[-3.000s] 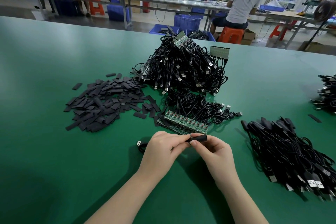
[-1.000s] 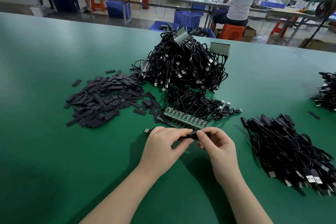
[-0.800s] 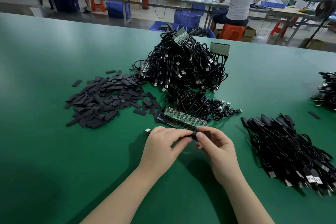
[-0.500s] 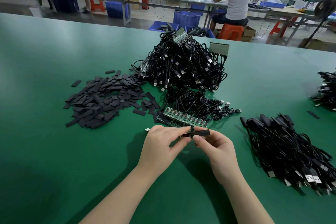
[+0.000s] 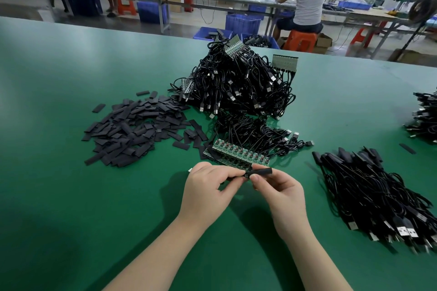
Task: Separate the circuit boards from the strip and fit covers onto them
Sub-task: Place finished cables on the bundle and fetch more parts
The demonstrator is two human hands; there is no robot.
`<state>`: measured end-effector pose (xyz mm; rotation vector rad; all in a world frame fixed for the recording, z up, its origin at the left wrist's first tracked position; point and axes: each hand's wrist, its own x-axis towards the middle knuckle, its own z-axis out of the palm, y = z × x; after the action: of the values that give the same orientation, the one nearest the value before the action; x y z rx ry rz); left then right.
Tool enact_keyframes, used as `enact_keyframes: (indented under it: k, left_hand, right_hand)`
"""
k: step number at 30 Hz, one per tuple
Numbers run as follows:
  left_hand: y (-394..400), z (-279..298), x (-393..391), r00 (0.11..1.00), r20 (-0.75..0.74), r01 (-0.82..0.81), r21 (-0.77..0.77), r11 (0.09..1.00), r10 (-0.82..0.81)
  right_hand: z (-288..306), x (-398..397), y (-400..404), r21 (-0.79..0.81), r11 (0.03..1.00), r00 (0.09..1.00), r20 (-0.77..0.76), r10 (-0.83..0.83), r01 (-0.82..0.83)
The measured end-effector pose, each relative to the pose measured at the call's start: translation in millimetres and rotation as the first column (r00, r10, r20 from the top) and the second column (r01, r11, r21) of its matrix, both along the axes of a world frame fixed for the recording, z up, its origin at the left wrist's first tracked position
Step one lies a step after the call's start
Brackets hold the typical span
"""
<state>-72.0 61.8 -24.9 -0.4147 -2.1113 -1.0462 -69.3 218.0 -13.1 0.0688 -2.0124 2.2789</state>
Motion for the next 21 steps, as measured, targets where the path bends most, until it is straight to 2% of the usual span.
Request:
enact_keyframes:
  k: [21]
  left_hand:
    - [-2.8, 1.6, -0.5, 0.997, -0.063, 0.041, -0.075, 0.996, -0.045]
  right_hand:
    - [2.8, 5.1, -6.2, -0.007, 1.0, 0.999, 0.031, 0.027, -0.027]
